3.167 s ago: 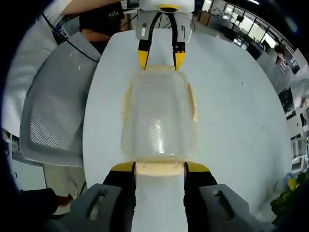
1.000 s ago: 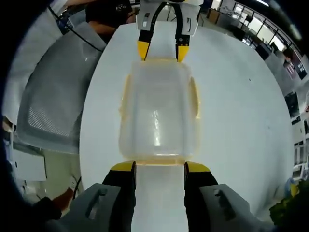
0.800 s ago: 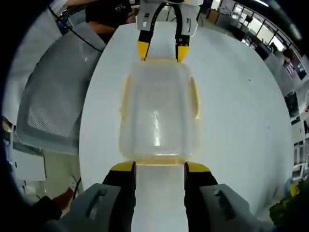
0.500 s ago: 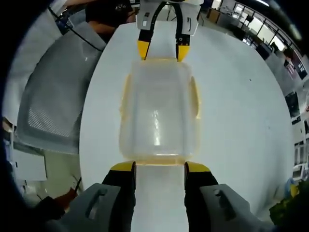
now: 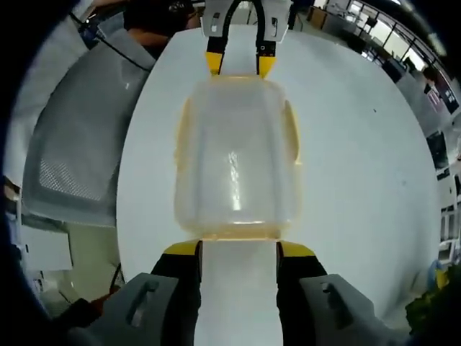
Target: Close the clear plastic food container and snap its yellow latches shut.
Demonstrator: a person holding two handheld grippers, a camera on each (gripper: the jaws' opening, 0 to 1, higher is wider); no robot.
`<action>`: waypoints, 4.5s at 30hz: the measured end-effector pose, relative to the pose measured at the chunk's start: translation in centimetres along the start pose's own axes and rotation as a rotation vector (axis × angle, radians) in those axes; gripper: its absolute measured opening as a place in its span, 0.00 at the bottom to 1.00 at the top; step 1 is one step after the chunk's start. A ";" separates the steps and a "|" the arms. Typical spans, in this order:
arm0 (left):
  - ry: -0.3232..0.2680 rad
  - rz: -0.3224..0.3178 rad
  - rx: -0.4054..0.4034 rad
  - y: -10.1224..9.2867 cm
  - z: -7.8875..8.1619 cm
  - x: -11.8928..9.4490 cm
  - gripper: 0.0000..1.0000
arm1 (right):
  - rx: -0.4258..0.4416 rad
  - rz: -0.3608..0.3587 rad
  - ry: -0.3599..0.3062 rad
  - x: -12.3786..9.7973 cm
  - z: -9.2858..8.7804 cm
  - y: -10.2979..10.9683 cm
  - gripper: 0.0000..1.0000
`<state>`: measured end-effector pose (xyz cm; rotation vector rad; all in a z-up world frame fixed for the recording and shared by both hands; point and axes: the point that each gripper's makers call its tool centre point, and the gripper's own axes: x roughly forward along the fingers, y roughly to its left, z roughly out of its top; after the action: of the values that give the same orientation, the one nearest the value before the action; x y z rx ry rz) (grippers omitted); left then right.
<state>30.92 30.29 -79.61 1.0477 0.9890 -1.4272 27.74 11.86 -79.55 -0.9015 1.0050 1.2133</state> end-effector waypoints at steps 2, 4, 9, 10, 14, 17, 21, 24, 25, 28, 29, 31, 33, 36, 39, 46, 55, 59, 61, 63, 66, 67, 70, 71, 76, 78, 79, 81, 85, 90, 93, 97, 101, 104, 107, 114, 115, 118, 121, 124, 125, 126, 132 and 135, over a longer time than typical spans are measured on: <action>0.008 0.003 -0.009 0.1 -0.5 0.1 0.31 | 0.019 0.004 0.004 0.1 -0.2 0.0 0.41; 0.026 0.011 -0.006 0.2 -0.9 0.2 0.32 | 0.011 -0.003 0.002 0.2 -0.1 0.0 0.39; 0.001 0.014 0.012 0.1 -0.1 0.1 0.31 | 0.010 -0.017 -0.003 0.0 0.2 -0.2 0.26; -0.010 0.018 0.023 0.1 0.3 0.1 0.31 | 0.009 -0.018 -0.002 0.0 0.2 -0.2 0.27; -0.026 0.013 0.023 0.1 0.8 0.2 0.30 | 0.023 -0.011 -0.021 -0.1 0.5 0.0 0.28; -0.013 0.020 0.031 0.2 0.5 0.3 0.30 | 0.026 -0.009 -0.025 -0.1 0.6 0.0 0.26; -0.003 0.026 0.039 0.3 0.3 0.3 0.30 | 0.039 -0.007 -0.034 -0.1 0.8 0.0 0.25; 0.000 0.033 0.040 0.5 0.1 0.2 0.29 | 0.046 -0.005 -0.042 -0.2 1.0 0.0 0.24; -0.001 0.034 0.038 0.5 0.1 0.2 0.29 | 0.049 -0.005 -0.042 -0.1 1.0 0.0 0.24; -0.001 0.029 0.020 0.5 -0.1 0.3 0.29 | 0.048 -0.001 -0.035 0.1 1.0 0.1 0.25; 0.009 0.031 0.011 0.5 -0.4 0.3 0.29 | 0.050 -0.001 -0.035 0.0 1.0 0.2 0.25; 0.031 0.044 -0.002 0.7 -1.3 0.2 0.30 | 0.070 -0.003 -0.044 -0.2 0.9 0.2 0.26; 0.053 0.052 -0.042 0.9 -2.6 -0.2 0.32 | 0.095 -0.018 -0.043 -0.5 0.3 0.0 0.26; 0.042 0.064 -0.082 1.1 -3.7 -0.9 0.34 | 0.128 -0.046 -0.046 -0.9 -0.2 -0.3 0.26; 0.000 0.058 -0.172 1.0 -4.3 -1.9 0.35 | 0.201 -0.086 -0.085 -1.6 -0.3 -0.9 0.27; -0.040 0.054 -0.251 0.7 -5.0 -3.6 0.39 | 0.263 -0.143 -0.127 -3.1 -0.1 -1.6 0.26; -0.113 -0.006 -0.338 -0.8 -3.6 -3.9 0.46 | 0.313 -0.191 -0.152 -3.3 0.5 -1.6 0.27; -0.159 -0.007 -0.390 -1.0 -2.4 -3.7 0.48 | 0.329 -0.205 -0.155 -3.2 0.8 -1.5 0.27; -0.192 -0.004 -0.443 -0.8 -1.6 -3.8 0.47 | 0.349 -0.209 -0.159 -3.1 0.9 -1.4 0.27; -0.225 0.011 -0.491 -0.3 -0.9 -3.9 0.47 | 0.382 -0.221 -0.171 -3.1 1.1 -1.6 0.27; -0.253 0.025 -0.574 0.1 -0.3 -4.0 0.47 | 0.438 -0.235 -0.201 -3.3 1.6 -1.9 0.27; -0.260 0.020 -0.608 0.1 -0.1 -4.0 0.45 | 0.460 -0.235 -0.216 -3.3 1.8 -2.0 0.28; -0.287 0.007 -0.727 0.2 0.5 -3.8 0.46 | 0.478 -0.244 -0.229 -3.4 1.9 -2.2 0.29; -0.291 0.001 -0.754 0.1 0.6 -3.8 0.46 | 0.484 -0.246 -0.234 -3.4 2.0 -2.2 0.30; -0.358 -0.097 -1.012 -0.3 1.9 -3.3 0.49 | 0.647 -0.202 -0.312 -3.3 2.9 -1.9 0.33; -0.344 -0.070 -1.025 0.0 1.5 -2.9 0.50 | 0.694 -0.190 -0.340 -3.3 3.1 -2.0 0.32; -0.337 -0.043 -1.030 0.2 1.3 -2.7 0.49 | 0.723 -0.179 -0.345 -3.2 3.1 -2.0 0.32; -0.331 -0.060 -1.119 0.2 1.3 -2.4 0.49 | 0.827 -0.132 -0.375 -3.1 3.3 -1.8 0.31; -0.332 -0.145 -1.228 -0.5 2.1 -2.1 0.48 | 0.987 -0.083 -0.430 -3.3 3.1 -2.2 0.32; -0.307 -0.105 -1.222 -0.1 2.1 -1.7 0.43 | 1.059 -0.053 -0.451 -3.4 2.5 -2.2 0.34; -0.296 -0.126 -1.251 -0.4 2.3 -1.5 0.43 | 1.088 -0.043 -0.448 -3.2 2.3 -2.0 0.34; -0.283 -0.128 -1.272 -0.5 2.3 -1.3 0.41 | 1.108 -0.030 -0.441 -2.9 2.2 -1.7 0.35; -0.279 -0.141 -1.300 -0.6 2.4 -1.1 0.41 | 1.138 -0.026 -0.427 -2.5 2.0 -1.6 0.35; -0.267 -0.149 -1.303 -0.8 2.6 -1.0 0.40 | 1.192 0.003 -0.431 -2.3 1.9 -1.5 0.35; -0.264 -0.148 -1.308 -0.7 2.6 -0.9 0.41 | 1.244 0.036 -0.437 -2.1 1.9 -1.3 0.35; -0.246 -0.152 -1.311 -0.6 2.5 -0.5 0.40 | 1.255 0.061 -0.400 -1.2 1.5 -0.6 0.30; -0.245 -0.152 -1.316 -0.6 2.5 -0.5 0.40 | 1.262 0.067 -0.400 -1.1 1.6 -0.6 0.28; -0.238 -0.155 -1.317 -0.6 2.5 -0.4 0.40 | 1.272 0.077 -0.404 -0.9 1.8 -0.5 0.28; -0.229 -0.159 -1.319 -0.7 2.5 -0.3 0.40 | 1.280 0.097 -0.415 -0.7 2.3 -0.5 0.27; -0.224 -0.167 -1.315 -0.8 2.6 -0.1 0.41 | 1.313 0.142 -0.437 -0.6 3.1 -0.4 0.25; -0.221 -0.164 -1.315 -0.8 2.7 -0.1 0.41 | 1.303 0.126 -0.426 -0.6 2.8 -0.5 0.25; -0.218 -0.163 -1.313 -0.8 2.7 -0.1 0.41 | 1.299 0.126 -0.424 -0.6 2.8 -0.4 0.24; -0.182 -0.145 -1.283 -0.9 2.4 0.2 0.38 | 1.302 0.132 -0.436 -0.6 2.8 -0.2 0.24; -0.182 -0.146 -1.304 -0.8 2.3 0.0 0.37 | 1.304 0.131 -0.443 -0.7 2.8 -0.1 0.23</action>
<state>29.90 28.14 -78.99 -0.1183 1.5135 -0.6589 28.10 14.31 -78.02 0.4395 1.1955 0.5656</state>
